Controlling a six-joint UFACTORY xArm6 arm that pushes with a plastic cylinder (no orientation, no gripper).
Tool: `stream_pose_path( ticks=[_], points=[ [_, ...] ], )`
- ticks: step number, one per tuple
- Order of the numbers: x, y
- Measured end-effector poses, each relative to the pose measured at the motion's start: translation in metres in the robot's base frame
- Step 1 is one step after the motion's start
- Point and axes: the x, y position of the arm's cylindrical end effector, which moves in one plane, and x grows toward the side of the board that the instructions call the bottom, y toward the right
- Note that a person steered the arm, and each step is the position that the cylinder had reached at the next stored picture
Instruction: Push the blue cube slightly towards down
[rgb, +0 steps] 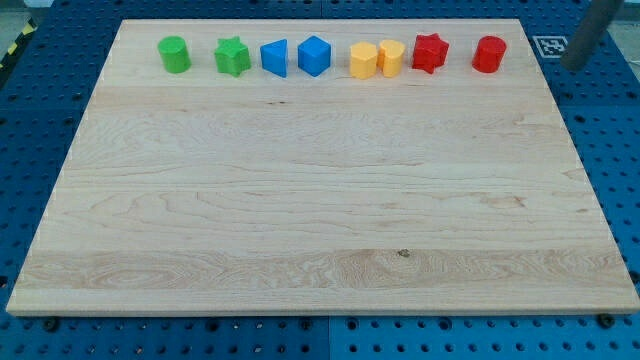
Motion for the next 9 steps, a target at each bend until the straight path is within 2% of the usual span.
stream_pose_path(
  ticks=[1, 4, 5, 6, 7, 9],
  points=[
    [-0.041, -0.046],
    [-0.040, -0.306],
    [-0.034, -0.340],
    [-0.028, -0.343],
    [-0.006, -0.365],
    [0.025, -0.371]
  ],
)
